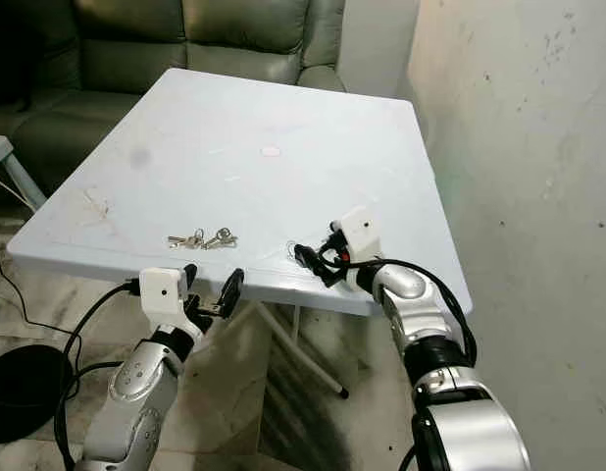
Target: Hang keys on a hook
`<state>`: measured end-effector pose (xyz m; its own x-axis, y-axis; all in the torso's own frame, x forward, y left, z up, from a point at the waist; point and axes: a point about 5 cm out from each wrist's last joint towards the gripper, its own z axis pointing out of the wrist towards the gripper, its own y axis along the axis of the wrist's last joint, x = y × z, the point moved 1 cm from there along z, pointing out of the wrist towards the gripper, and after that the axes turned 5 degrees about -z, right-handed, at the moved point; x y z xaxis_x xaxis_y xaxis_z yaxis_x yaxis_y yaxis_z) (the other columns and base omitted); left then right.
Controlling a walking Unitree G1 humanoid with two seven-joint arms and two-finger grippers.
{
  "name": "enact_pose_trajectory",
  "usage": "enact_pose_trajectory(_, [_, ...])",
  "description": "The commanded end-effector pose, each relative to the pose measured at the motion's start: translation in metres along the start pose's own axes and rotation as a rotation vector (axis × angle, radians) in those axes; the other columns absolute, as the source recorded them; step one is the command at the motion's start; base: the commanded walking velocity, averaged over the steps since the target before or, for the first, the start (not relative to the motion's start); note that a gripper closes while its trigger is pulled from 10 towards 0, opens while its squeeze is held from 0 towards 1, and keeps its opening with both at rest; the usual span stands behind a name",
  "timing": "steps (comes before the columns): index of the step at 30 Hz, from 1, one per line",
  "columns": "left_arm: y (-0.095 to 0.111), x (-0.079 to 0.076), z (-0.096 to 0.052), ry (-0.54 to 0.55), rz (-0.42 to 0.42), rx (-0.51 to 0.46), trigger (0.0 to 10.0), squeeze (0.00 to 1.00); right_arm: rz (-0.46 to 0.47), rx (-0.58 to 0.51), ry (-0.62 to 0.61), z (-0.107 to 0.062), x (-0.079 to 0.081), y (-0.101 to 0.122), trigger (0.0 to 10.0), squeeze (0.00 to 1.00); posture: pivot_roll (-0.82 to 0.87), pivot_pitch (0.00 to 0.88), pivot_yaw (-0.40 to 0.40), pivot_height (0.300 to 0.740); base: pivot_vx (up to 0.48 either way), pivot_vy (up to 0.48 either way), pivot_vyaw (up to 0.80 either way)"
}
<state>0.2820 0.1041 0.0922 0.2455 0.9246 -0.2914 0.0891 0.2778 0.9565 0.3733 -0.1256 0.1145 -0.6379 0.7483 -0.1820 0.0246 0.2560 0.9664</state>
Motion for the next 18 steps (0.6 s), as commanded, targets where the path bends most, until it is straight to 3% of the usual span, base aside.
enact_pose_trajectory(1, [0.0,-0.011,0.001,-0.015,-0.02,-0.001,10.0,0.0,-0.019,0.016,0.025,0.004,0.002,0.002,10.0,0.0,0.18,0.041,-0.093,0.74,0.0,0.0,0.0])
enact_pose_trajectory(18, [0.0,-0.016,-0.002,-0.012,-0.02,0.007,10.0,0.0,0.026,0.01,0.07,0.027,0.028,0.009,10.0,0.0,0.19,0.045,-0.099,0.74,0.0,0.0,0.0])
